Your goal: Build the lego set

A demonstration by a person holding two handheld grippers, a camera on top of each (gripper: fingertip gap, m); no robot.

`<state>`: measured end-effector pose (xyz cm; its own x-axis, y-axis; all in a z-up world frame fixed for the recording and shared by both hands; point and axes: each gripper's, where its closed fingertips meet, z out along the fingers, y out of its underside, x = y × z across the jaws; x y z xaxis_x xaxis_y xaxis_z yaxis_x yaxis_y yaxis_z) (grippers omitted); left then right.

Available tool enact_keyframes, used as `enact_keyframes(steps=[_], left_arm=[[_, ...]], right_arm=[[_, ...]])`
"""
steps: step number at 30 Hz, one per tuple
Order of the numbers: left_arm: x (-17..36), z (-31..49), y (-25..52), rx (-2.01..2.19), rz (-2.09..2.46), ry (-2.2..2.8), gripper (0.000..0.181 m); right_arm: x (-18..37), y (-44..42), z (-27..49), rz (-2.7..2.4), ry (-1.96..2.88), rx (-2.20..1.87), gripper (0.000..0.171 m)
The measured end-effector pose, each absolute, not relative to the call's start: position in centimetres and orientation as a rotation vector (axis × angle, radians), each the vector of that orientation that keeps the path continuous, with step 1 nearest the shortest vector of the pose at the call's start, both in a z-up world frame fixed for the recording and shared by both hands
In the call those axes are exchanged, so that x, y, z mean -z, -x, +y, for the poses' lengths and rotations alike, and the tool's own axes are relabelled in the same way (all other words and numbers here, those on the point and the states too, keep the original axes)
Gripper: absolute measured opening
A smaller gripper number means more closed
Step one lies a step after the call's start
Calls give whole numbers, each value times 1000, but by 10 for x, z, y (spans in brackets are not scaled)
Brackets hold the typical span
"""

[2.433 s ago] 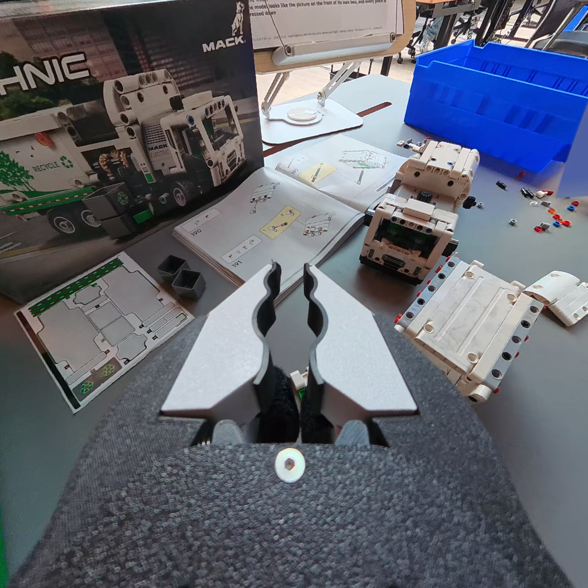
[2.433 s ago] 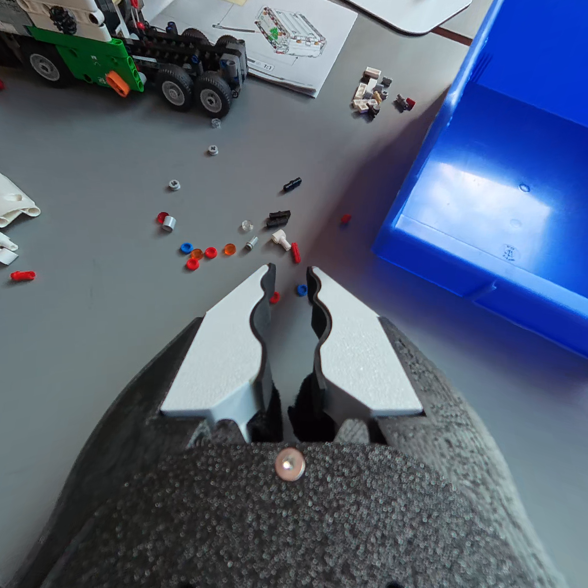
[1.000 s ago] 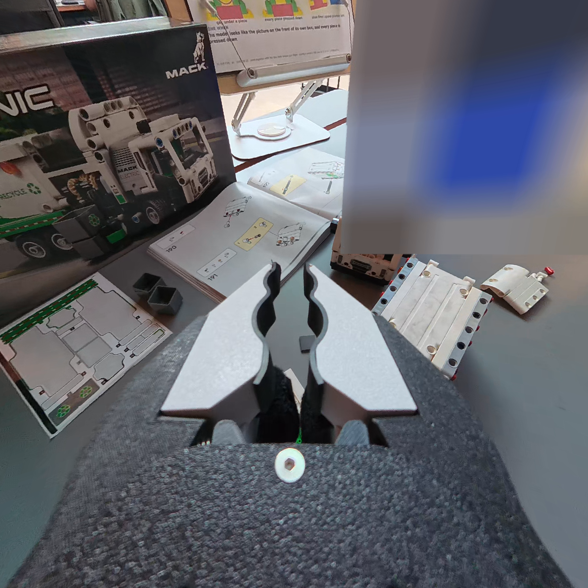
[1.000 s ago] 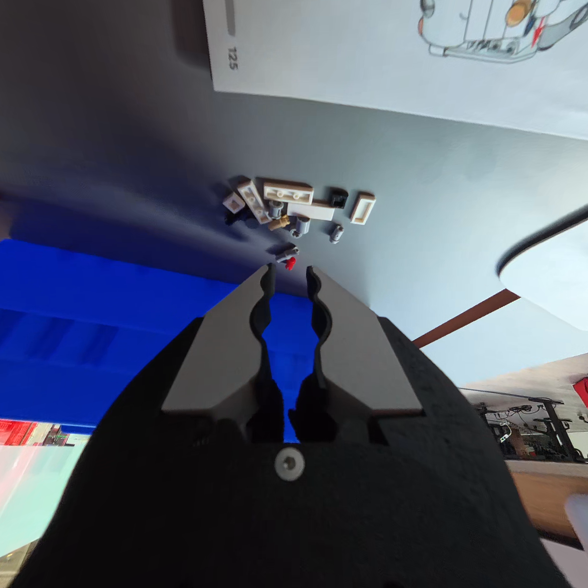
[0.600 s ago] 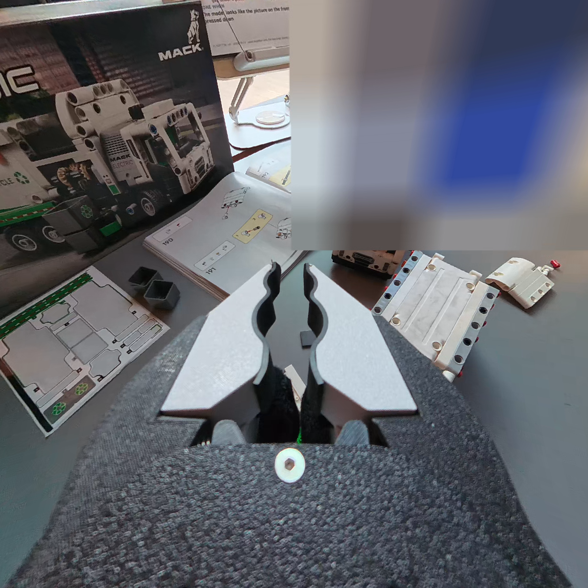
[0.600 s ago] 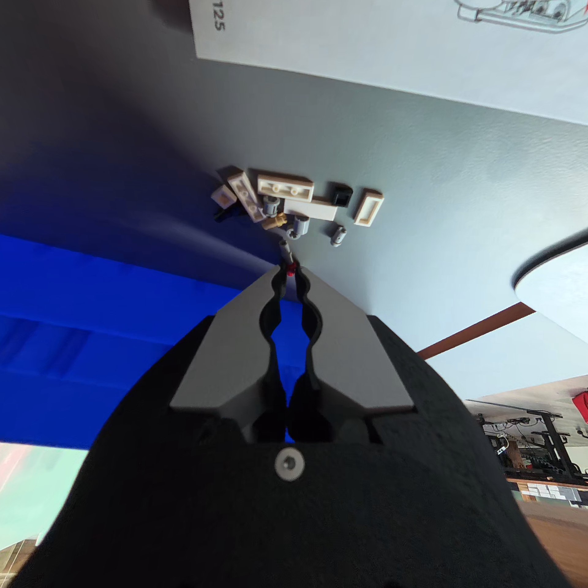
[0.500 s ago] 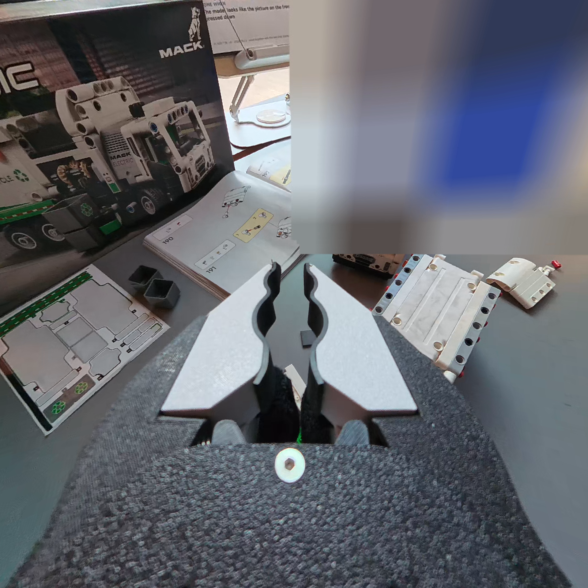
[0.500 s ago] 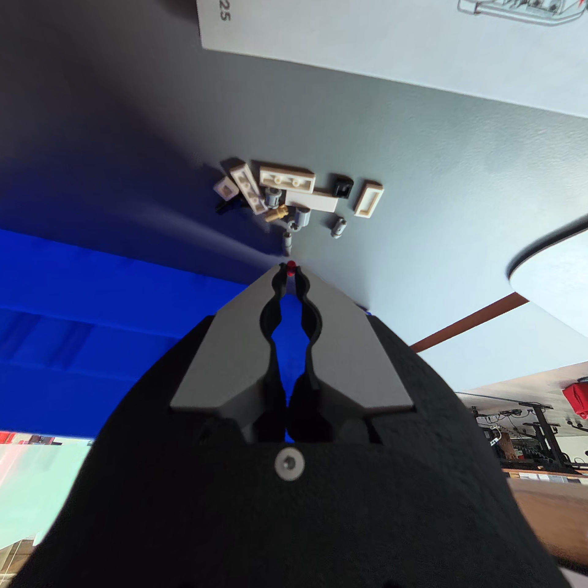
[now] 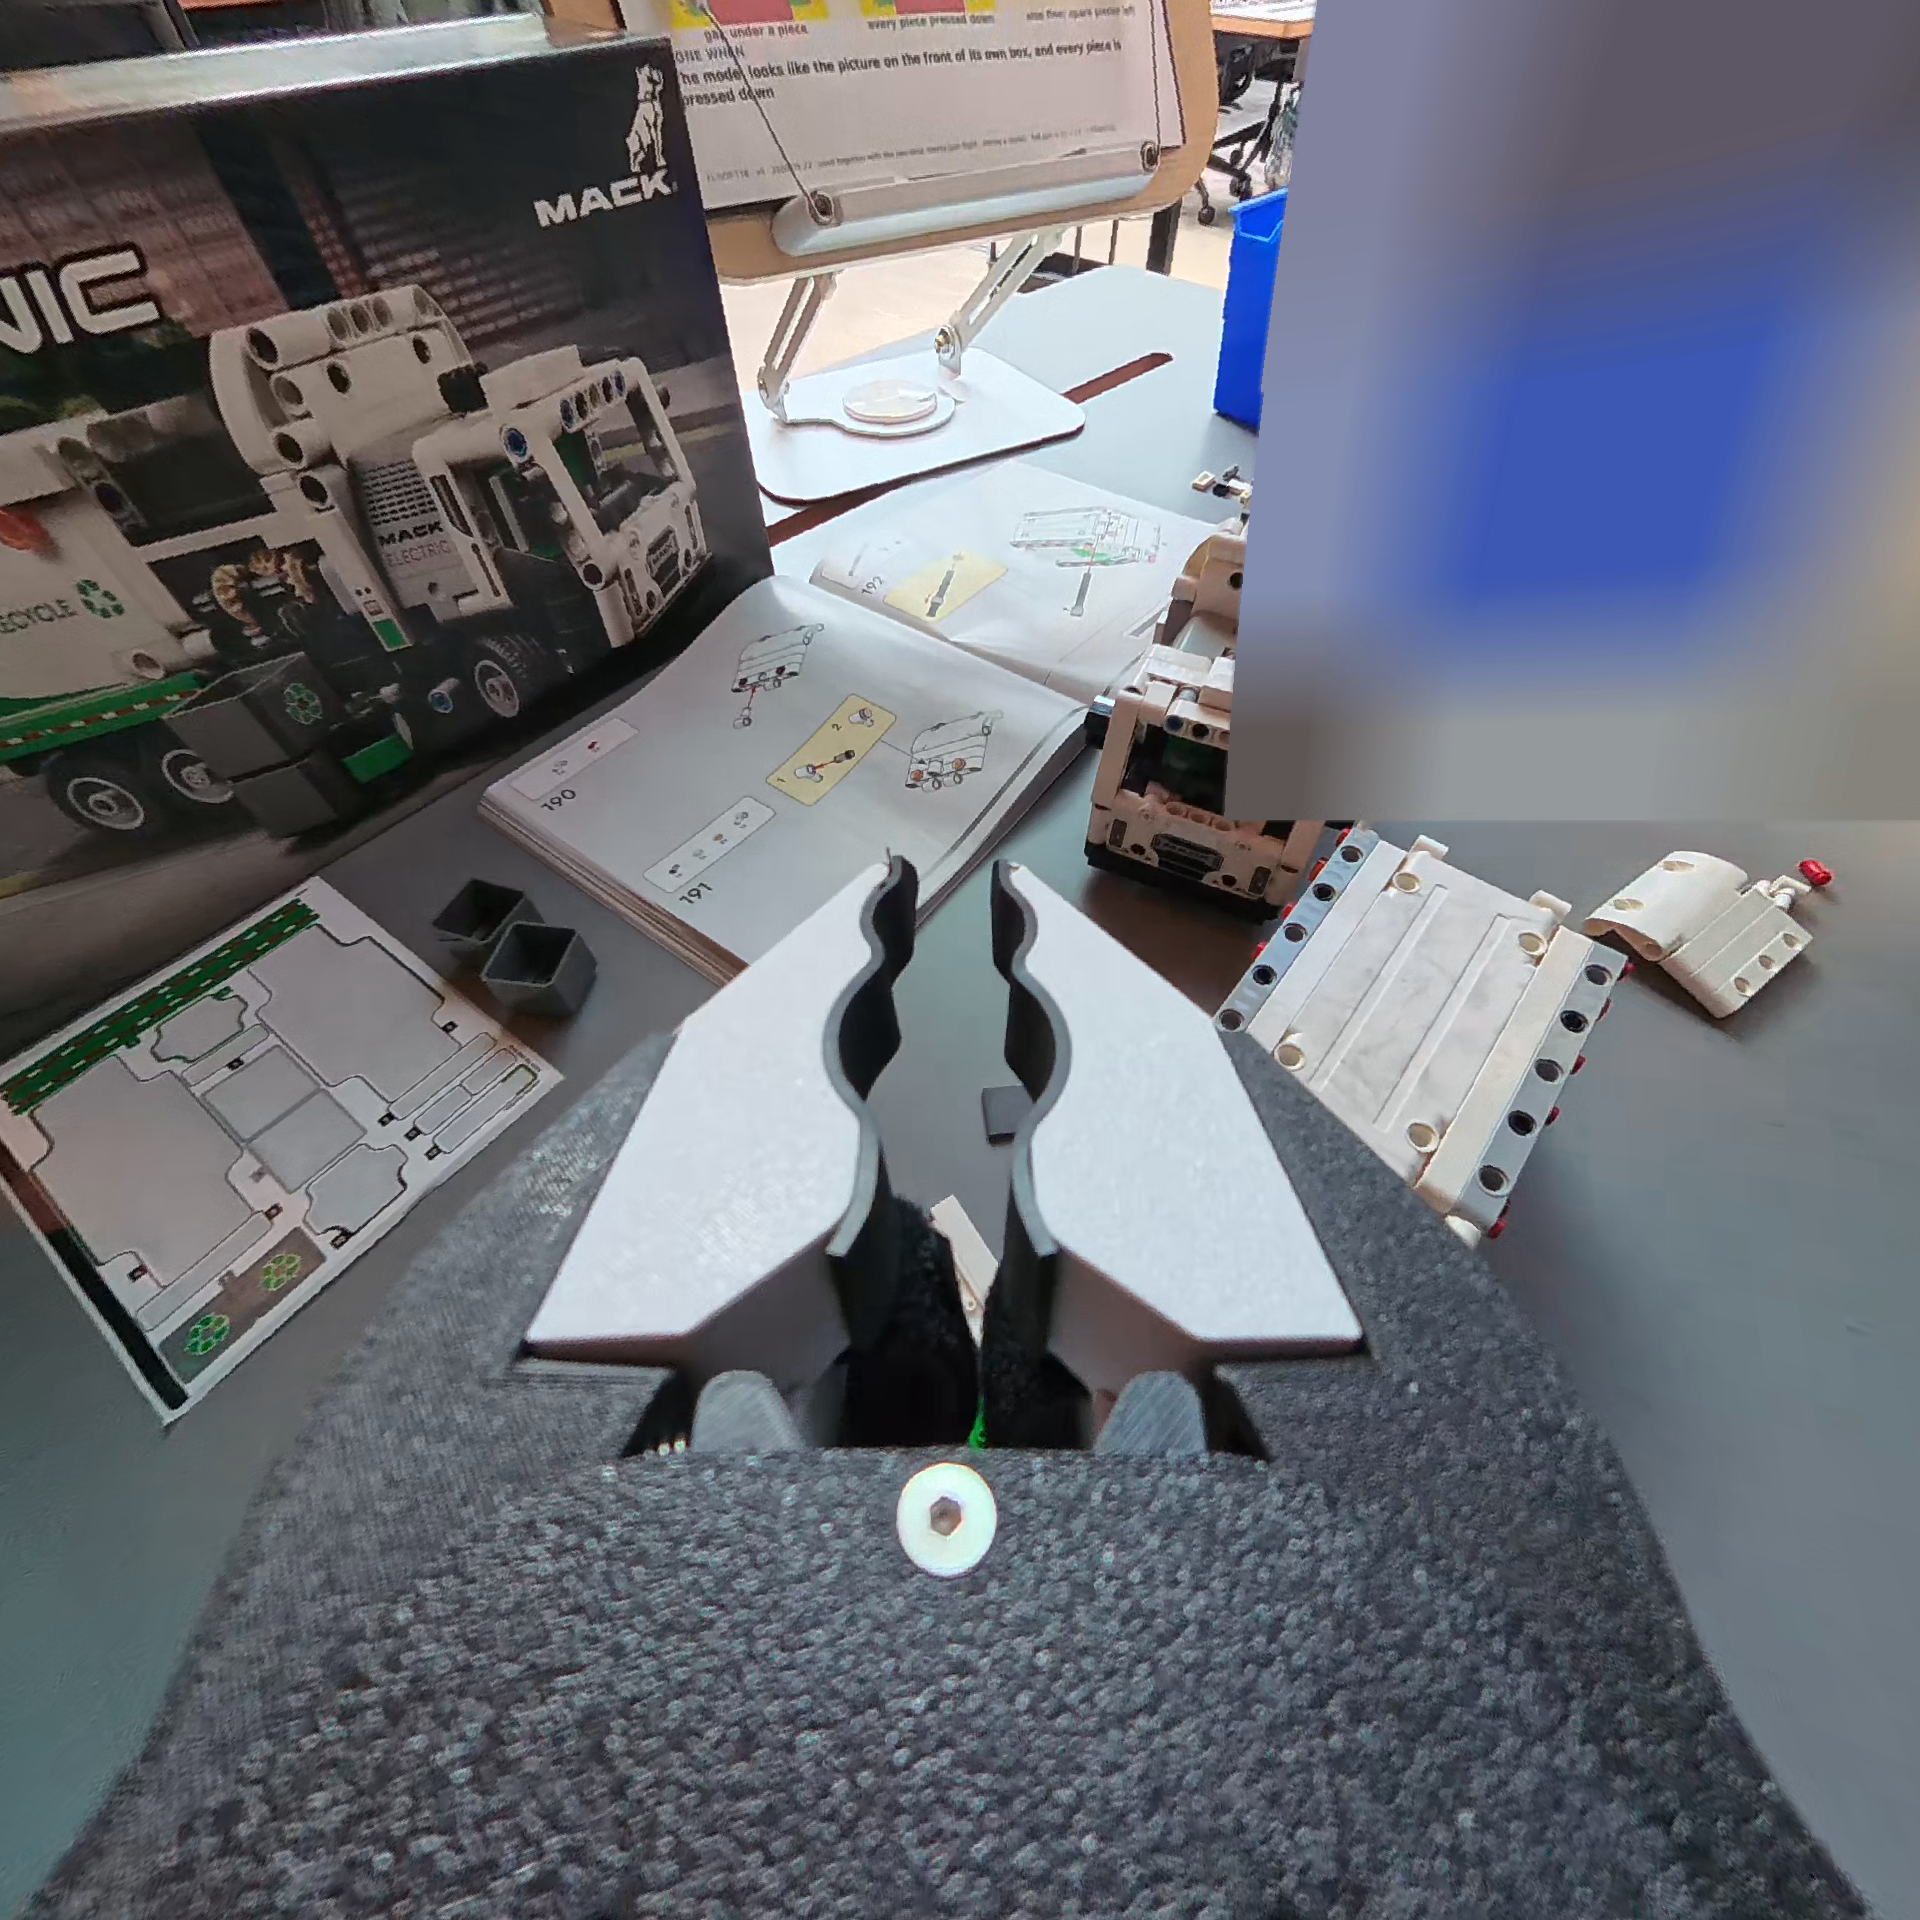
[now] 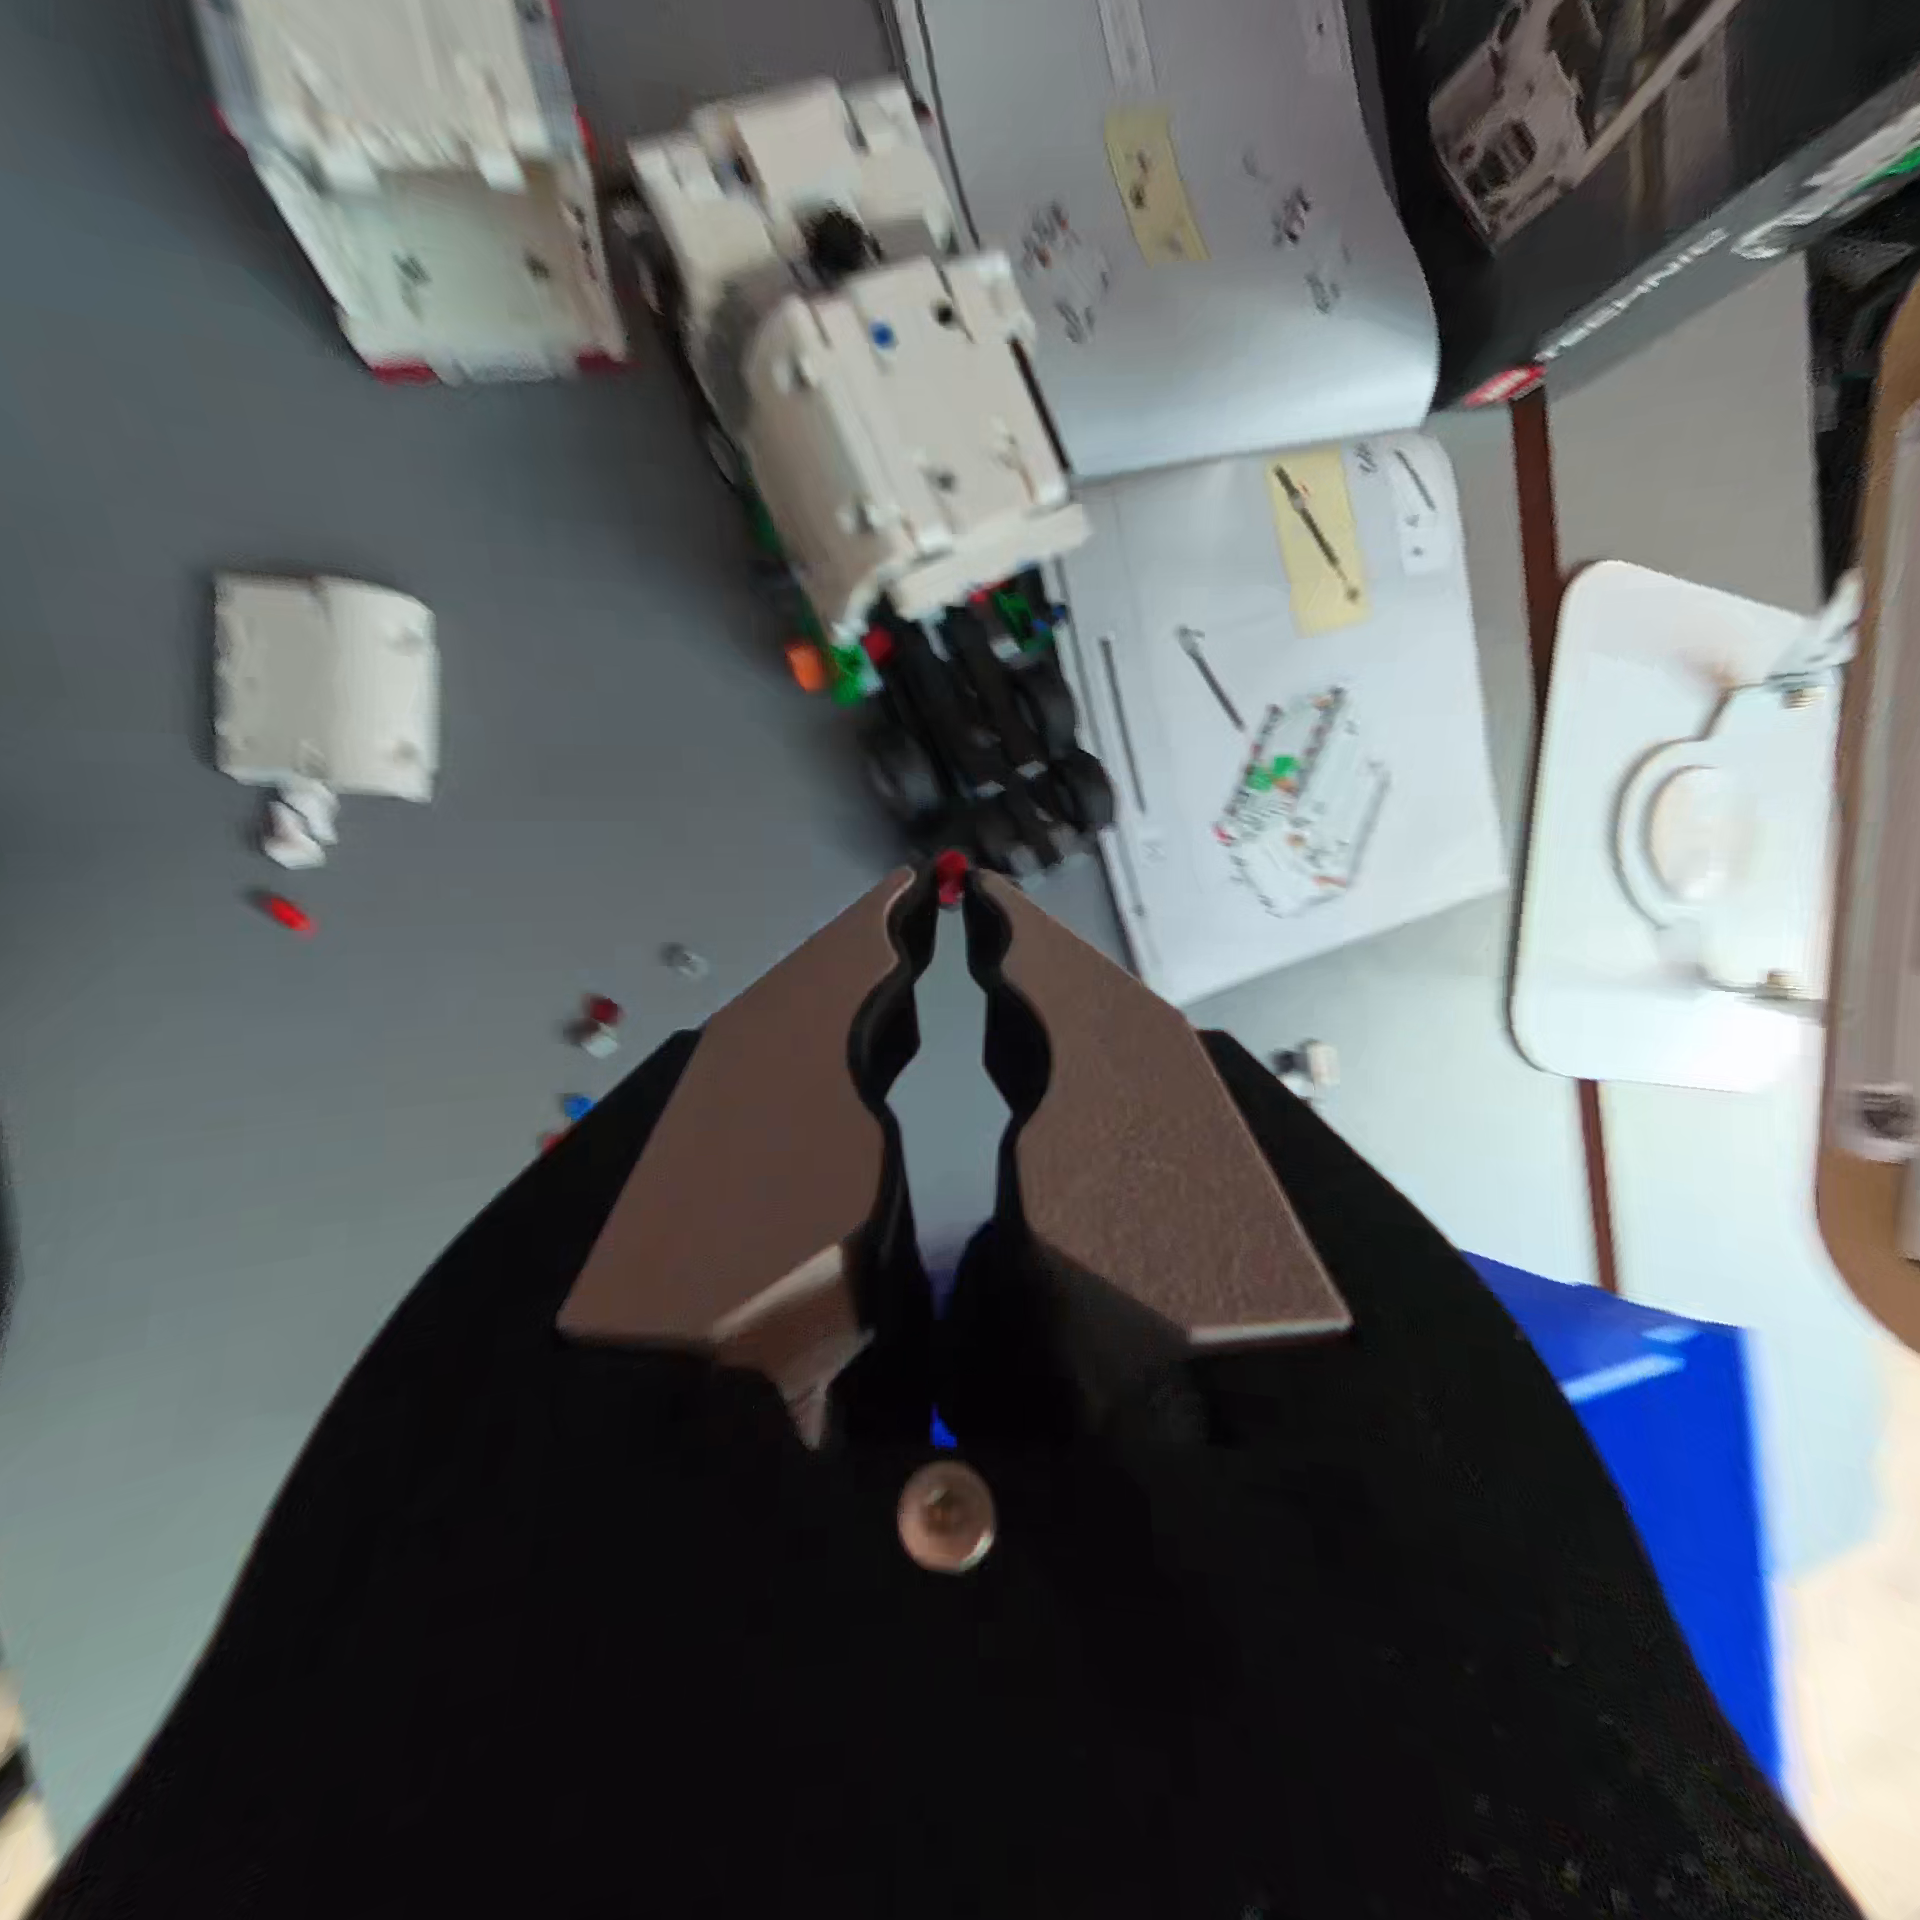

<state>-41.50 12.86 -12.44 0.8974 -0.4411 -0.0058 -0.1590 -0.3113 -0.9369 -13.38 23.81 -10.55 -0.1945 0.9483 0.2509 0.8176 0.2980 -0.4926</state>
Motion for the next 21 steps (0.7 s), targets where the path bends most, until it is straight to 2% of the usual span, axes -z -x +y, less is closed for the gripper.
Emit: enact_keyframes(steps=[3, 8, 11, 21], left_arm=[[123, 128, 415, 296, 442, 1881, 11], [124, 128, 413, 310, 438, 1883, 12], [124, 127, 409, 316, 450, 1881, 12], [124, 124, 399, 307, 487, 1876, 12]], right_arm=[[141, 134, 180, -1877, 1695, -542, 3], [199, 128, 131, -1734, 1830, -577, 3], [214, 115, 100, -1775, 1885, -645, 3], [235, 102, 92, -1749, 1919, -604, 4]])
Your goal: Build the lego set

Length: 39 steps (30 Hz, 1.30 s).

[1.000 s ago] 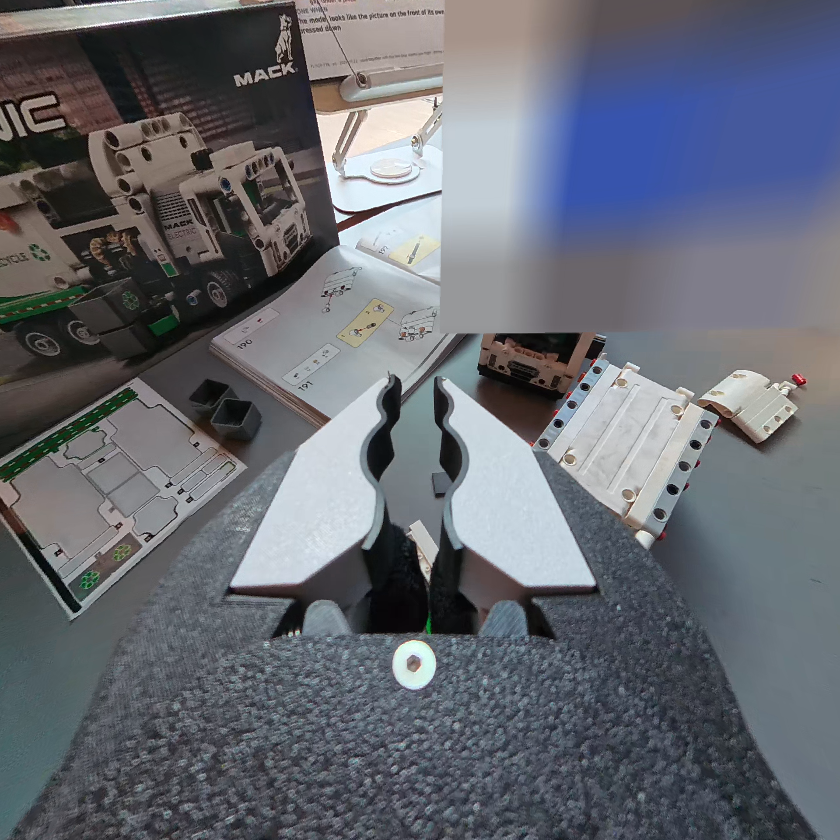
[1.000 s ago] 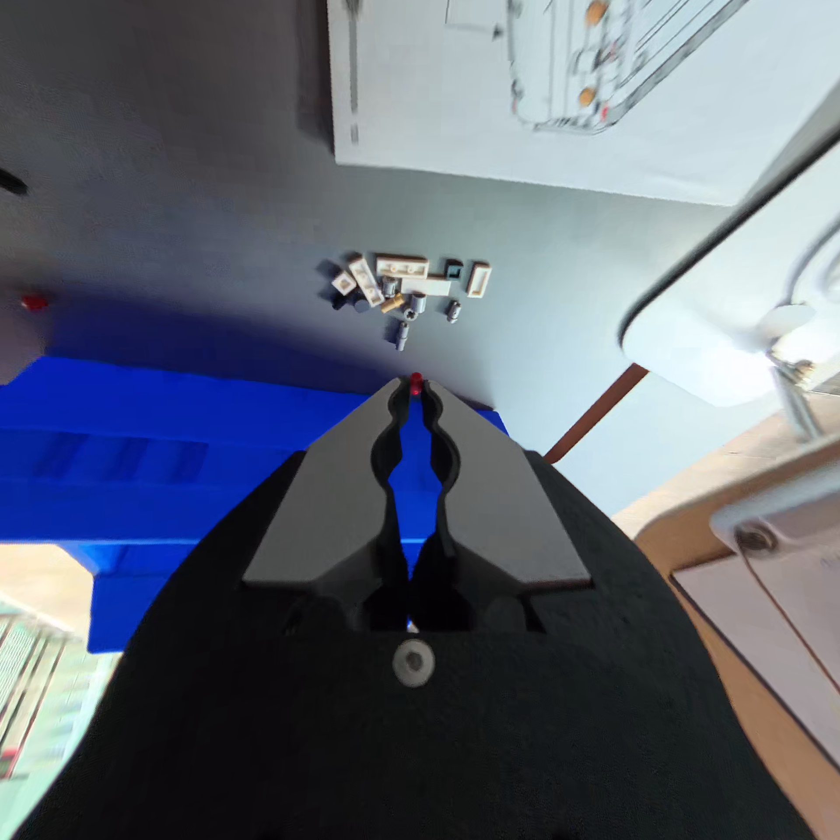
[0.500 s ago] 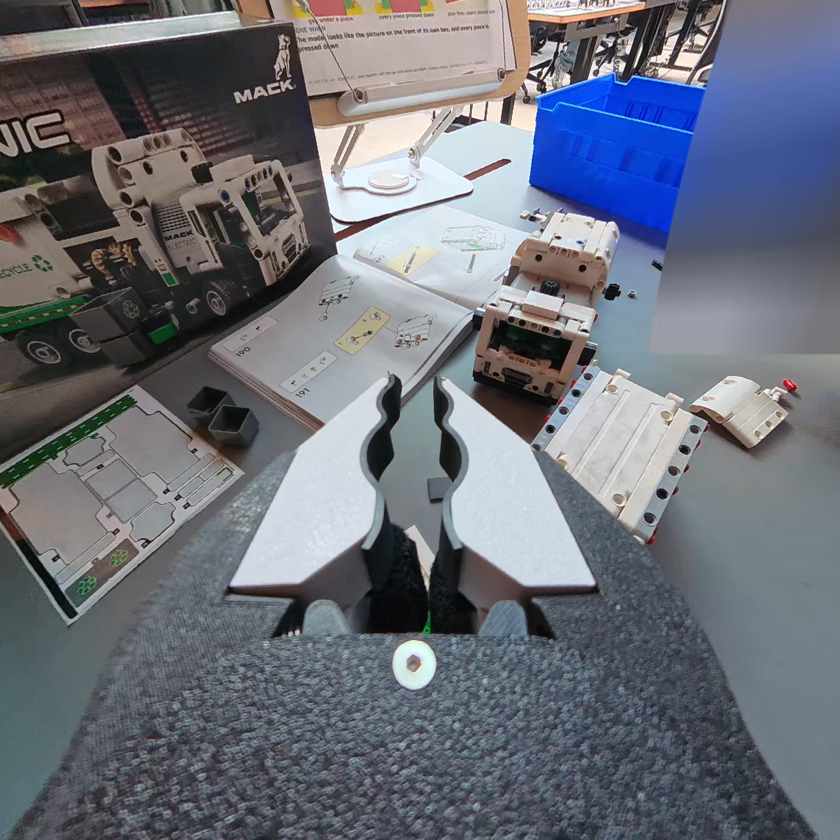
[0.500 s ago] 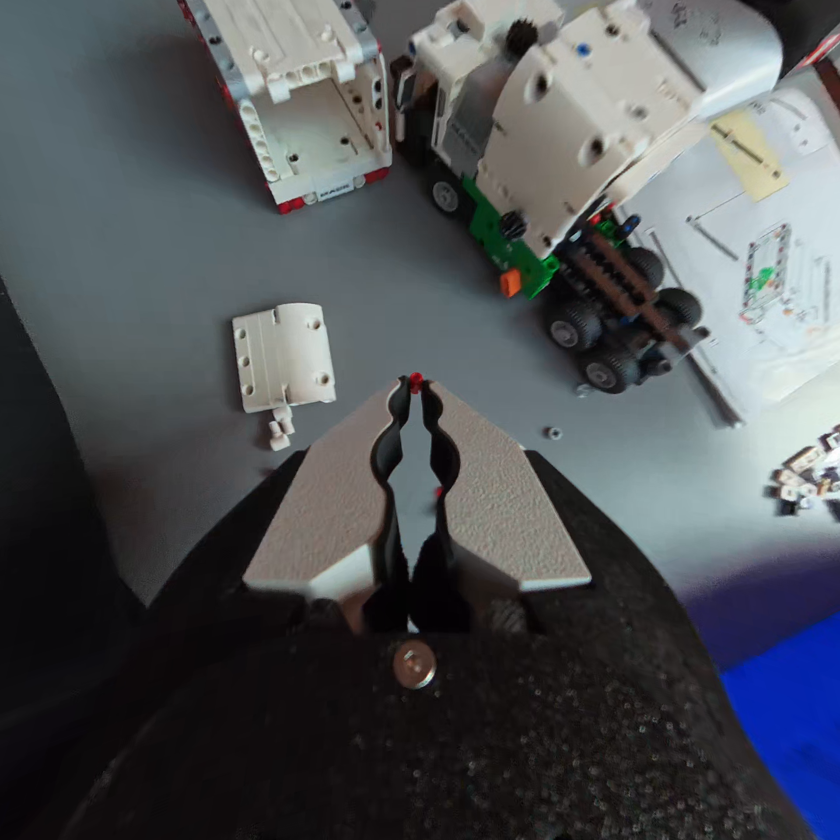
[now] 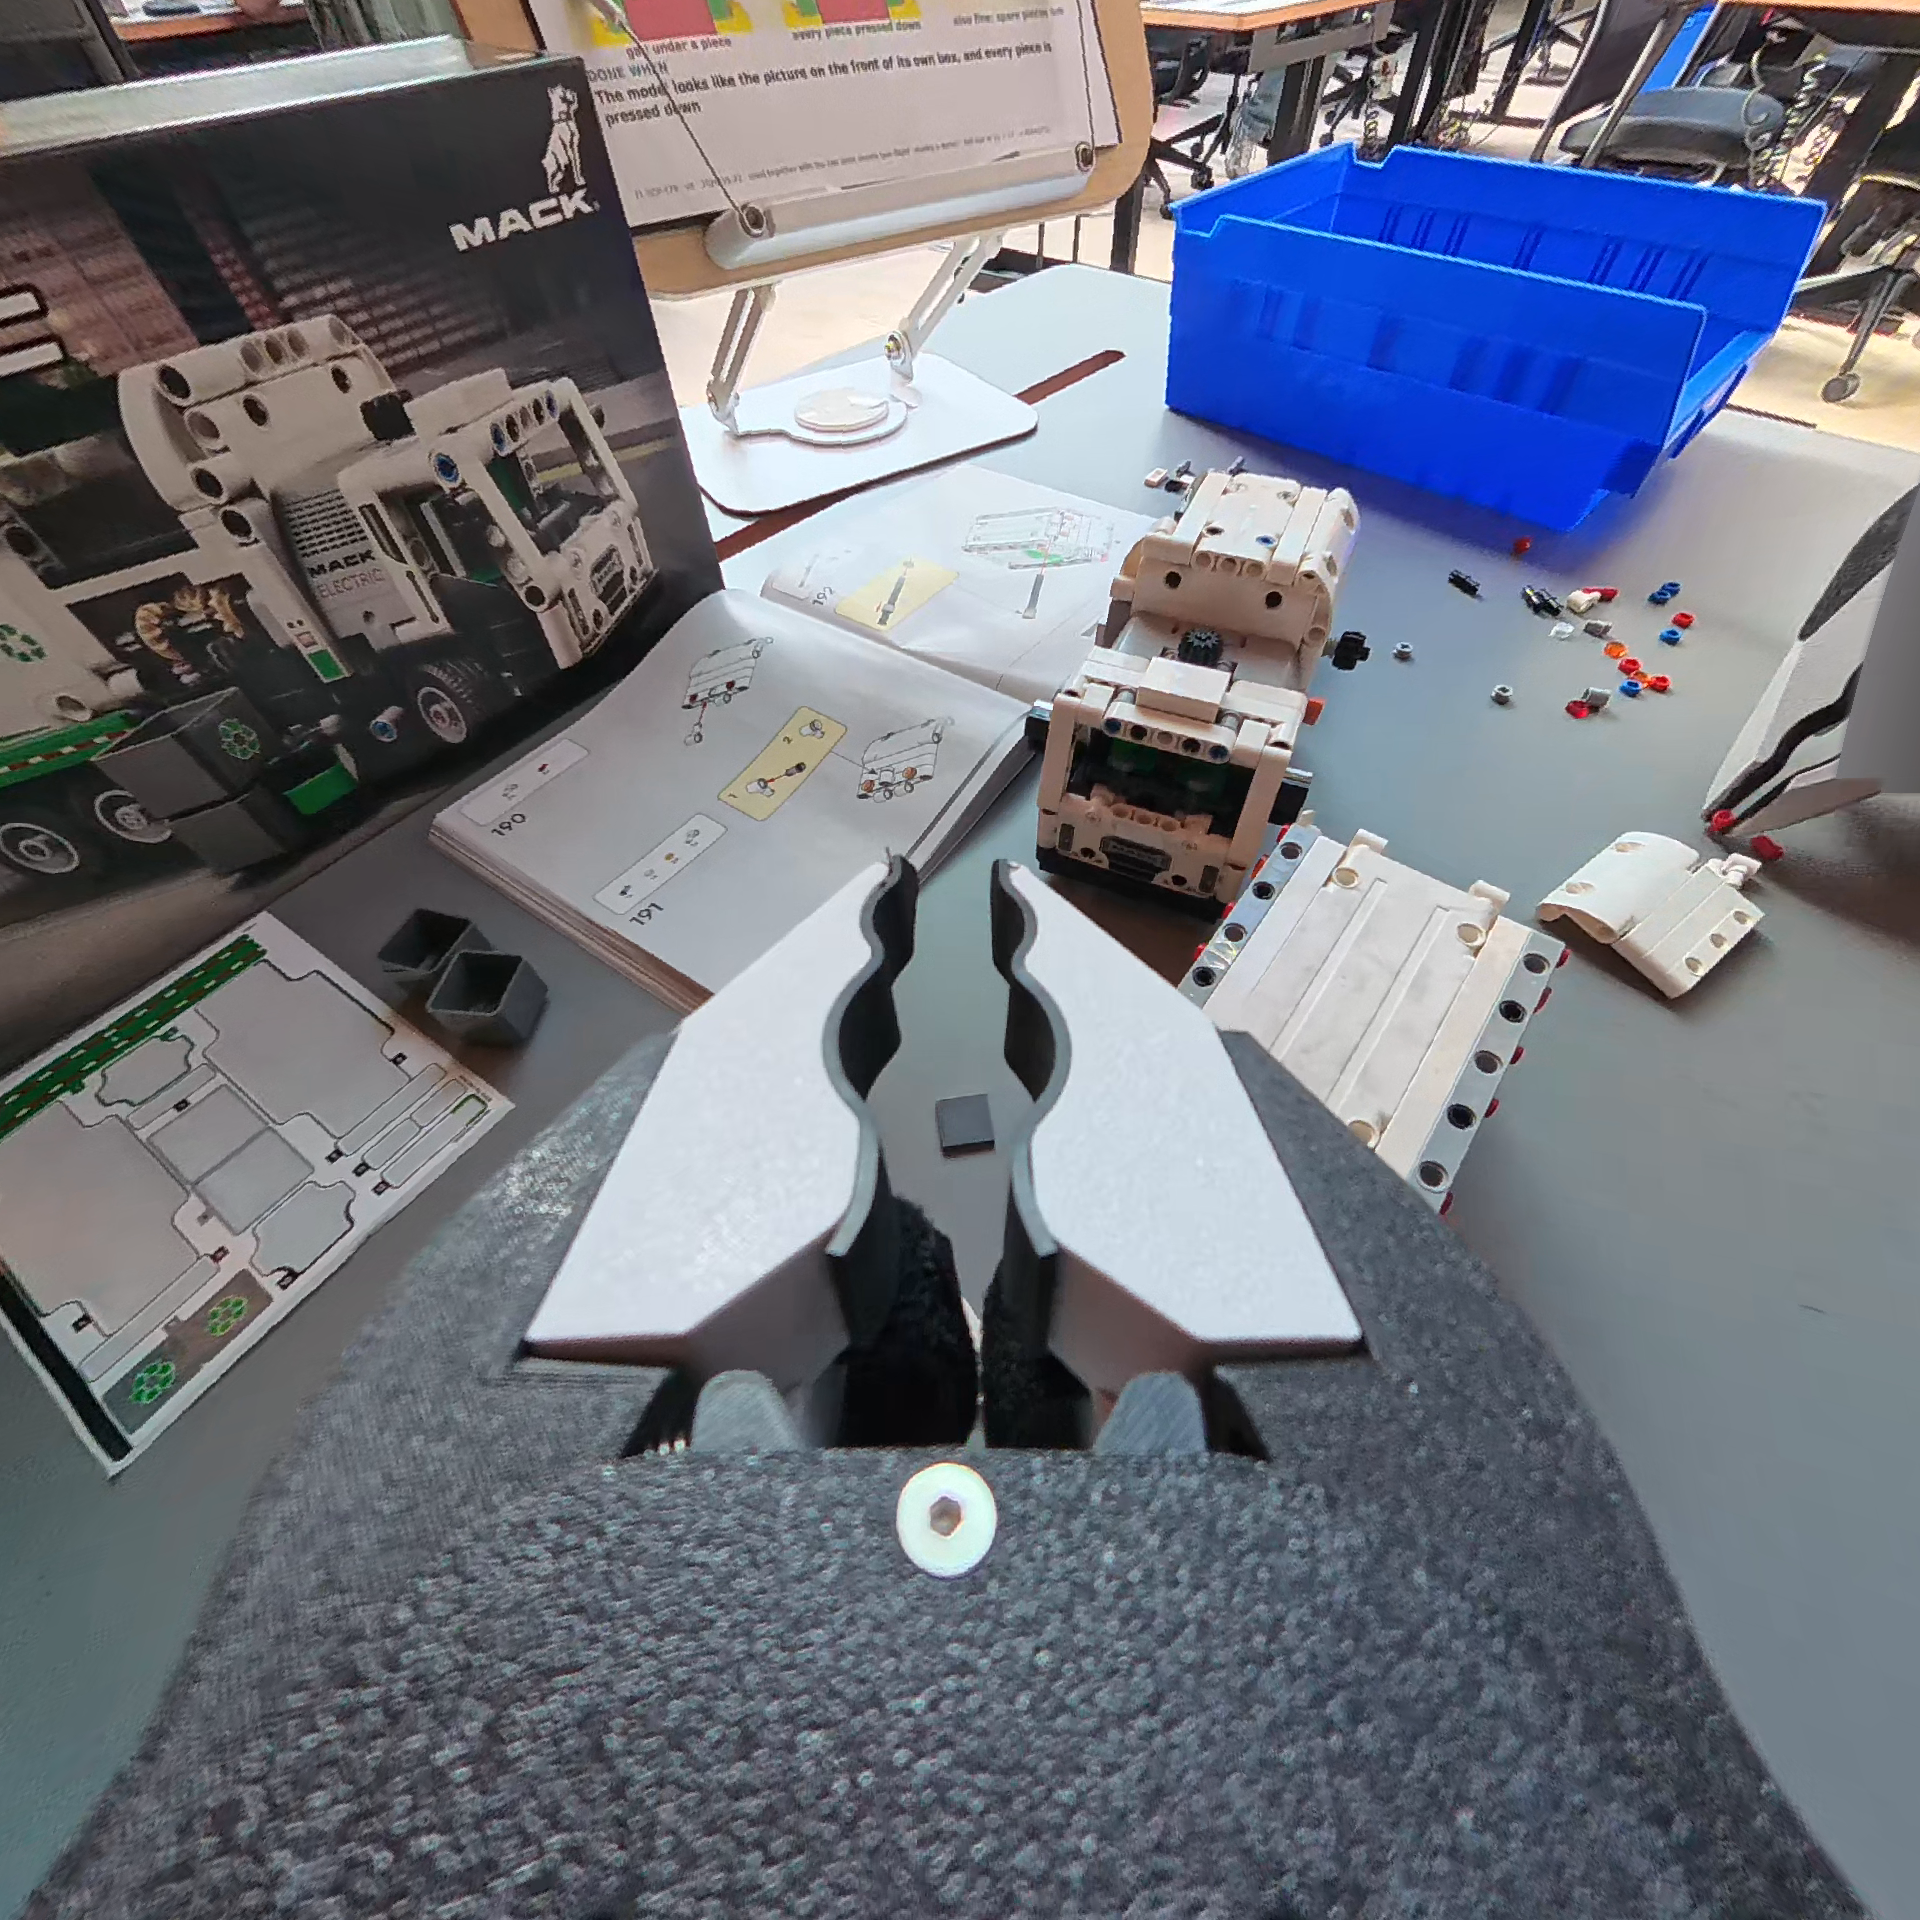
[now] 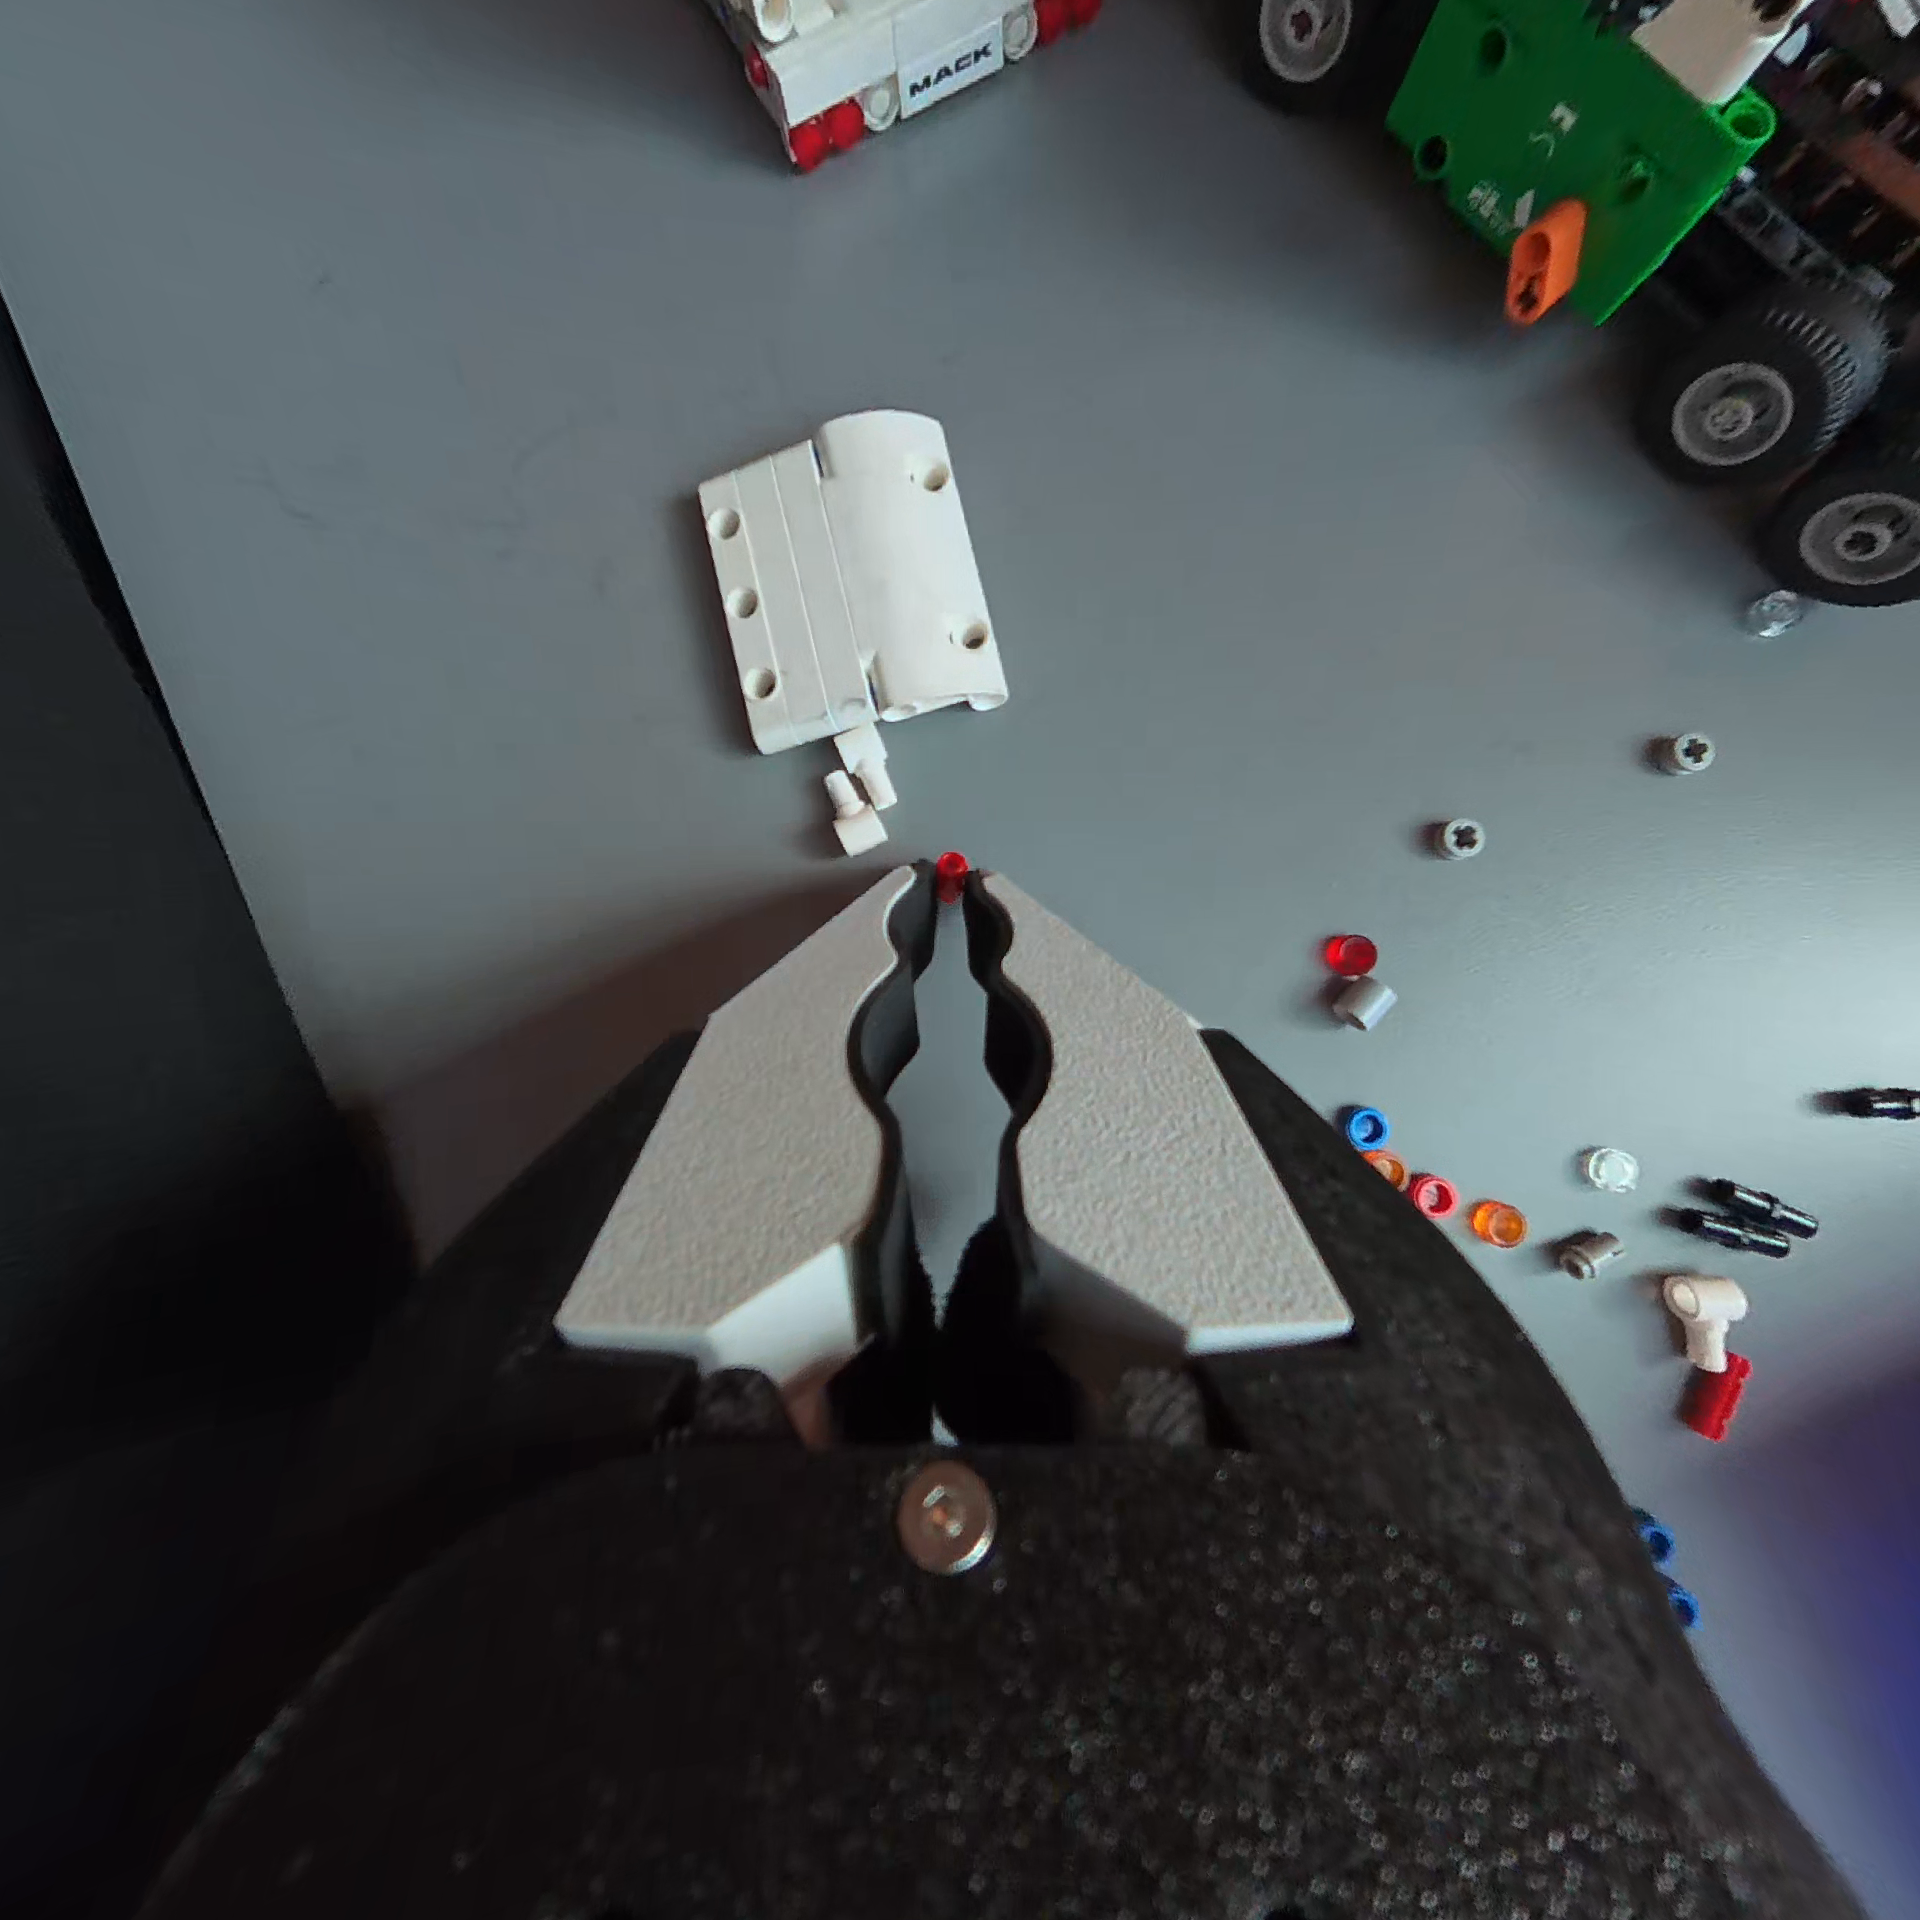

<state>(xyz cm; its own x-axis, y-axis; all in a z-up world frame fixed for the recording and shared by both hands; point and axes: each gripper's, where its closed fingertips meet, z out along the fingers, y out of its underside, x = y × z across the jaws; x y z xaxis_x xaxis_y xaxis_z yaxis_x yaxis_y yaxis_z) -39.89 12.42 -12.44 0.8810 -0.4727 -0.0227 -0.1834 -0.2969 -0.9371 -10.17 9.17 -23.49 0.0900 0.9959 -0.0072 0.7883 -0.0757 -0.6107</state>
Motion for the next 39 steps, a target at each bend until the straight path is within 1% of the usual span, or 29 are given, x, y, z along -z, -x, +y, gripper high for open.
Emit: enact_keyframes(steps=[8, 14, 18, 23, 26, 29, 34, 37, 39], left_arm=[[128, 125, 399, 309, 486, 1888, 12], [129, 125, 398, 309, 490, 1890, 12], [128, 125, 399, 303, 492, 1888, 12], [130, 128, 403, 282, 484, 1890, 12], [133, 130, 408, 267, 465, 1905, 12], [134, 134, 415, 231, 440, 1907, 12], [140, 138, 424, 223, 398, 1931, 12], [146, 140, 425, 253, 381, 1953, 12], [152, 141, 428, 253, 371, 1979, 12]], right_arm=[[236, 99, 93, -1722, 1921, -638, 4], [228, 97, 92, -1673, 1915, -699, 10], [201, 101, 104, -1532, 1828, -772, 12], [148, 112, 158, -1085, 1632, -810, 20], [132, 116, 182, -897, 1556, -850, 10], [138, 127, 195, -944, 1579, -834, 18], [133, 134, 198, -965, 1522, -819, 15], [131, 129, 203, -955, 1503, -763, 10], [129, 129, 202, -932, 1507, -803, 10]])
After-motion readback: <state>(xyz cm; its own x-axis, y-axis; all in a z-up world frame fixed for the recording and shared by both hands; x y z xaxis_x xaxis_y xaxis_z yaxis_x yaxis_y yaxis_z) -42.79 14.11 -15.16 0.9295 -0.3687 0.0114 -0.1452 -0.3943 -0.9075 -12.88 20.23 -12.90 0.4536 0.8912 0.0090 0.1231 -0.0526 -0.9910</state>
